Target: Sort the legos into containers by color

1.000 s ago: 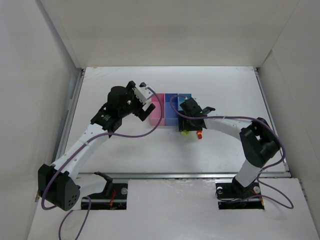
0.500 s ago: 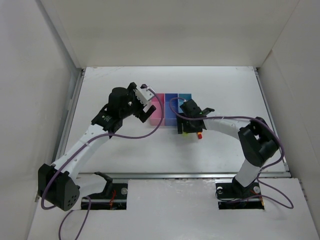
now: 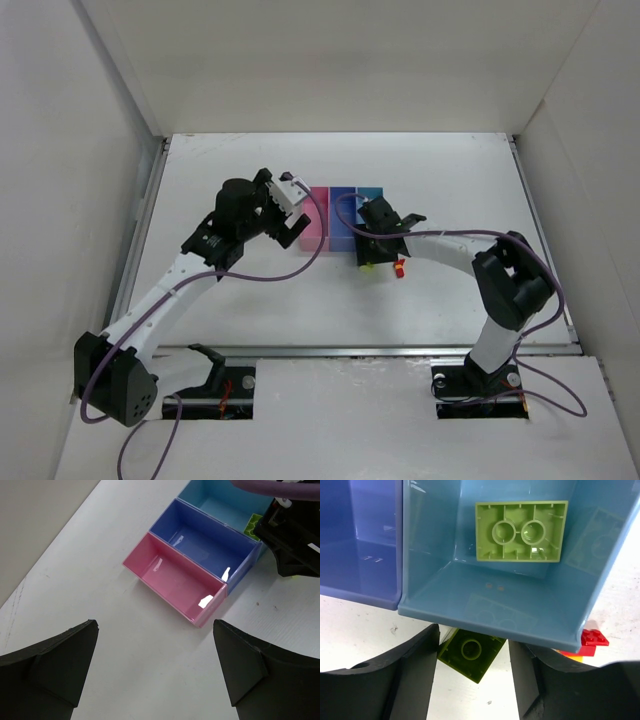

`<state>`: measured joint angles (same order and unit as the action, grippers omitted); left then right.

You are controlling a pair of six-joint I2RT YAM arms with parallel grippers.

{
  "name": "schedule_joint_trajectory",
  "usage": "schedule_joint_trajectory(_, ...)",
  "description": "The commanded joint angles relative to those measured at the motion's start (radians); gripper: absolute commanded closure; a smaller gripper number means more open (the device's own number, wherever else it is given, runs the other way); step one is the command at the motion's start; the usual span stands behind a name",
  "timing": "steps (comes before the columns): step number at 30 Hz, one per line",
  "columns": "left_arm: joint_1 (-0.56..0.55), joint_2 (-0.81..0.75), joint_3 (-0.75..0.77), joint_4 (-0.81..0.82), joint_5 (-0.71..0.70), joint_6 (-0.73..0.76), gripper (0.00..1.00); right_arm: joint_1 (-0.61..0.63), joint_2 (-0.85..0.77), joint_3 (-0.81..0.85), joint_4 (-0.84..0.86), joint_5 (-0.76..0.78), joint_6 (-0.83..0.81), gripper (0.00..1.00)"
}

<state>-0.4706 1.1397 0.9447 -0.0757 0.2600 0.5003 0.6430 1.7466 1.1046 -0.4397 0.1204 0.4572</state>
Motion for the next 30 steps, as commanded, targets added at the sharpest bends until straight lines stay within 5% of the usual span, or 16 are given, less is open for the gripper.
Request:
schedule_joint_trajectory(1, -0.005, -0.031, -0.009, 0.034, 0.016, 0.003, 0.00, 0.010, 0.013, 0.034, 0.058, -0.010, -0.029, 0.48)
schedule_joint_trajectory(6, -0.005, -0.031, -0.009, 0.034, 0.016, 0.003, 0.00, 0.010, 0.013, 0.023, 0.081, -0.010, -0.058, 0.57)
schedule_joint_trajectory(8, -0.005, -0.031, -0.009, 0.034, 0.016, 0.003, 0.00, 0.010, 0.013, 0.023, 0.081, -0.010, -0.078, 0.73)
schedule_joint_trajectory(14, -0.005, -0.031, -0.009, 0.034, 0.016, 0.003, 0.00, 0.010, 0.013, 0.023, 0.081, -0.010, -0.088, 1.00)
schedule_joint_trajectory(30, -0.005, -0.021, 0.000, 0.025, 0.035, 0.023, 0.01, 0.010, -0.143, -0.017, 0.131, -0.105, -0.088, 1.00)
